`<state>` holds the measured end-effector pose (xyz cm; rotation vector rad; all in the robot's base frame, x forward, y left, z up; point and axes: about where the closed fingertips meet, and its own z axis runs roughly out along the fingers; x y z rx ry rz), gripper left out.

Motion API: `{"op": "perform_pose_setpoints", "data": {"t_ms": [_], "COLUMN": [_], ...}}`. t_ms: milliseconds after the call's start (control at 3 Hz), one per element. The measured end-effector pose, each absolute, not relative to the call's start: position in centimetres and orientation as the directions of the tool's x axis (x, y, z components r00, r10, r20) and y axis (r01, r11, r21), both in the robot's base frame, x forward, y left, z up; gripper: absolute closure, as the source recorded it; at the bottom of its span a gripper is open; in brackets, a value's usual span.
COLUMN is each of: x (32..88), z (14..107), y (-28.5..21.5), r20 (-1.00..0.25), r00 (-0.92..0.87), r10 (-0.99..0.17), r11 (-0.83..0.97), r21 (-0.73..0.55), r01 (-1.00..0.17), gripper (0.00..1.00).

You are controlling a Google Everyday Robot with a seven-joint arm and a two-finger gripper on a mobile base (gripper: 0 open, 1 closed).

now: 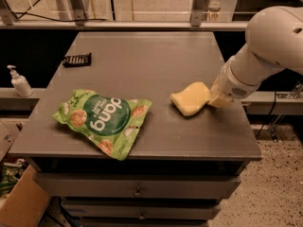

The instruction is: Move sponge near green rice chip bag

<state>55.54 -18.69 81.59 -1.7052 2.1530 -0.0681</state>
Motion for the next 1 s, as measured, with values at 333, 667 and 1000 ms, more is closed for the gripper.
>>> {"op": "perform_pose_setpoints", "data": {"t_ms": [333, 667, 1000], "x": [53.2, 51.0, 49.4], "z": [82.2, 83.1, 82.8], "y": [-17.0, -15.6, -14.2], "r20": [-0.284, -0.295, -0.290], "r00": [-0.146, -0.113, -0.085], "r10": [-0.948, -0.949, -0.953], "r11": [0.216, 0.182, 0.151], "r21": [-0.233, -0.218, -0.213], "r01": [-0.948, -0.959, -0.965], "gripper": [1.00, 1.00, 1.00]}}
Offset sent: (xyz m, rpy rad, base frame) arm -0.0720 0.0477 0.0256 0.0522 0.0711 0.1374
